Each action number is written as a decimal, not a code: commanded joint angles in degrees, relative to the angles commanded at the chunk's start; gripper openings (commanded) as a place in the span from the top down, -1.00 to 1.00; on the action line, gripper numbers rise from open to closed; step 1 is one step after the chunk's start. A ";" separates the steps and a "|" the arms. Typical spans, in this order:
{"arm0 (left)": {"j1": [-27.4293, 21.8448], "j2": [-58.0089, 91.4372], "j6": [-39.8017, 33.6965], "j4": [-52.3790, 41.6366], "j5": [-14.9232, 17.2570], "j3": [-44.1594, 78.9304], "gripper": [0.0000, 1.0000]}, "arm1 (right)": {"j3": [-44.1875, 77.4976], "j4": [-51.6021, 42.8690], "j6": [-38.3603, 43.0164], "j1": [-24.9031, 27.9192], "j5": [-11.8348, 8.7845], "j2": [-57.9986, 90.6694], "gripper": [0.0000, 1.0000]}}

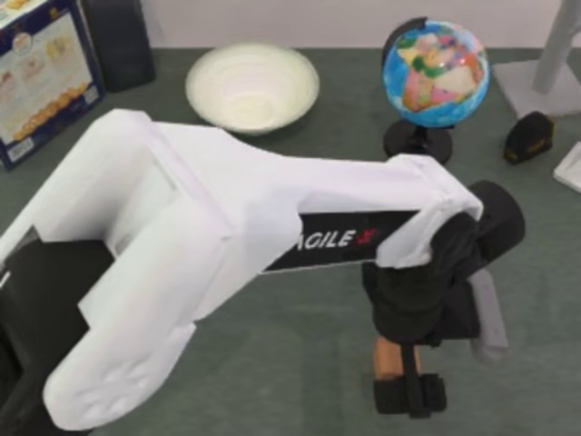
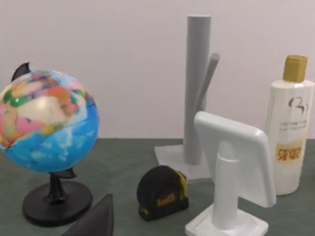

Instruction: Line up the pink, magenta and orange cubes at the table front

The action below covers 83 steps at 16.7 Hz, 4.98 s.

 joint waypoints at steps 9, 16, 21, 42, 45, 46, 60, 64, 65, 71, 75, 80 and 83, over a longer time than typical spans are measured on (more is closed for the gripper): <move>0.64 -1.38 -0.23 -4.22 0.04 2.95 -1.00 | 0.00 0.00 0.00 0.00 0.00 0.00 -1.00; 1.25 -4.57 -0.05 -13.26 -0.05 8.71 -1.00 | 0.00 0.00 0.00 0.00 0.00 0.00 -1.00; 2.97 -4.86 -2.00 -12.76 -0.06 7.76 -1.00 | 0.00 0.00 0.00 0.00 0.00 0.00 -1.00; 44.82 -13.84 -35.65 -4.40 -0.56 -10.96 -1.00 | 0.00 0.00 0.00 0.00 0.00 0.00 -1.00; 44.92 -11.27 -35.63 1.37 -0.53 -14.06 -1.00 | 0.00 0.00 0.00 0.00 0.00 0.00 -1.00; 44.92 -10.25 -35.59 3.62 -0.52 -15.28 -1.00 | 0.00 0.00 0.00 0.00 0.00 0.00 -1.00; 44.97 -6.79 -35.48 11.18 -0.49 -19.41 -0.10 | 0.00 0.00 0.00 0.00 0.00 0.00 -1.00; 44.97 -6.79 -35.48 11.18 -0.49 -19.41 0.51 | 0.00 0.00 0.00 0.00 0.00 0.00 -1.00; 44.97 -6.79 -35.48 11.18 -0.49 -19.41 0.66 | 0.00 0.00 0.00 0.00 0.00 0.00 -1.00; 44.97 -6.79 -35.48 11.18 -0.49 -19.41 1.00 | 0.00 0.00 0.00 0.00 0.00 0.00 -1.00; 44.97 -6.79 -35.48 11.18 -0.49 -19.41 1.00 | 0.00 0.00 0.00 0.00 0.00 0.00 -1.00; 44.96 -9.85 -35.20 6.33 -0.50 -16.68 1.00 | 0.00 0.00 0.00 0.00 0.00 0.00 -1.00; 45.56 -12.81 -35.39 -0.23 -0.57 -13.34 1.00 | 0.00 0.00 0.00 0.00 0.00 0.00 -1.00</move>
